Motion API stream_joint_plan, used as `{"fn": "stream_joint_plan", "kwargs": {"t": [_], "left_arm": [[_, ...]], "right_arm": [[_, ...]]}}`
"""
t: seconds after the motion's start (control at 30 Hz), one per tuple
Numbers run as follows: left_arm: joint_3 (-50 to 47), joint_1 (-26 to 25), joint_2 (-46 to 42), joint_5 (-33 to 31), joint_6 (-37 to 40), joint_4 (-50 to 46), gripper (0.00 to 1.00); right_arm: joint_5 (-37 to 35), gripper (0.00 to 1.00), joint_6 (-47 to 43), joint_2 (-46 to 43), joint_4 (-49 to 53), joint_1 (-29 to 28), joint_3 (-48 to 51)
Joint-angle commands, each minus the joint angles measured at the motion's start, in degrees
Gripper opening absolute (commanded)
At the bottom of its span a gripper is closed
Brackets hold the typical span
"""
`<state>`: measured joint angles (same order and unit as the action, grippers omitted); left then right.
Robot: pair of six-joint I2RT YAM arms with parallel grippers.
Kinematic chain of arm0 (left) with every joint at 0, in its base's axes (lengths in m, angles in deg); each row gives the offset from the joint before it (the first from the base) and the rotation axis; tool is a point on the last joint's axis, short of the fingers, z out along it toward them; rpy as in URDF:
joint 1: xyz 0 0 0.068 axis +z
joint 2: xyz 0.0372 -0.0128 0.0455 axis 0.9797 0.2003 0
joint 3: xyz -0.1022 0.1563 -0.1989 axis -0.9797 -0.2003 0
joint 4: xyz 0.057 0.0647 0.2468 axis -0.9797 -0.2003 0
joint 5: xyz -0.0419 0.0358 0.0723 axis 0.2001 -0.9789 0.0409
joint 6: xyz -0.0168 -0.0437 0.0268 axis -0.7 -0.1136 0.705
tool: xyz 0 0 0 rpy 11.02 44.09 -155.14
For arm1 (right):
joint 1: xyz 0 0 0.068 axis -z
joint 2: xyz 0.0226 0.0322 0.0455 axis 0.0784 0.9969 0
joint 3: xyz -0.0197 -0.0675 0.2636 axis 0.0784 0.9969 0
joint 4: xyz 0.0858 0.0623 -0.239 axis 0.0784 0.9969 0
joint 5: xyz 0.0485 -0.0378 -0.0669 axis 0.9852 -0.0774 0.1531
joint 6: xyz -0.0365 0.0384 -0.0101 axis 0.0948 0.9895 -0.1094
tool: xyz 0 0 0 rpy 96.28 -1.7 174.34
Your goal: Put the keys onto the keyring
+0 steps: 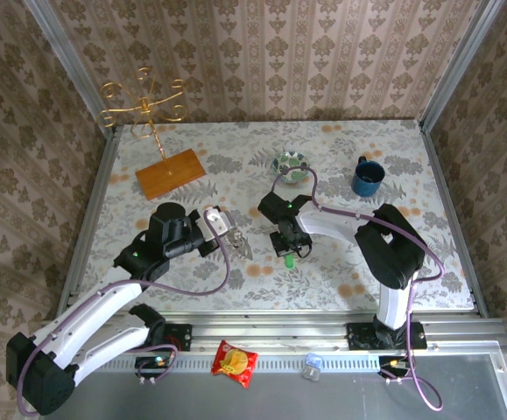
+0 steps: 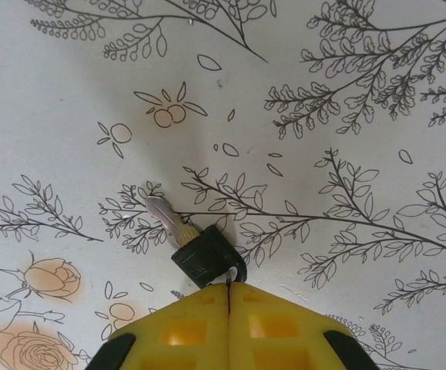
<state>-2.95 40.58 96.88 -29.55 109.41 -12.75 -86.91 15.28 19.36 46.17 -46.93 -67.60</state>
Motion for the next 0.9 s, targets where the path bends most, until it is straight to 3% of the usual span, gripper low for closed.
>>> {"fn": "stream_joint_plan", "kwargs": {"t": [0.0,0.17,0.33,0.5,0.87], "left_arm": [[0.71,-0.34,-0.98,-0.19,1.08,0.84,0.0],[0.8,-0.37,-0.91,-0.03,0.95,0.8,0.0],[0.71,-0.37,-0.41,1.69,-0.24,1.49,0.0],[0.88,-0.43,0.78,4.06,-1.77,1.93,0.0],[2.45,-0.74,3.95,8.18,-9.16,-0.7,0.0]], "right_arm": [[-1.47,0.02,-0.24,-0.74,1.69,-0.29,-0.84],[-2.06,0.0,-1.75,-6.55,-0.17,-0.62,-0.02],[1.63,0.0,-8.4,-18.27,-9.52,-1.25,4.19],[8.33,0.0,-18.55,-25.98,-18.64,-1.39,7.37],[28.6,0.0,-34.8,-28.05,-24.99,-1.13,7.6]]}}
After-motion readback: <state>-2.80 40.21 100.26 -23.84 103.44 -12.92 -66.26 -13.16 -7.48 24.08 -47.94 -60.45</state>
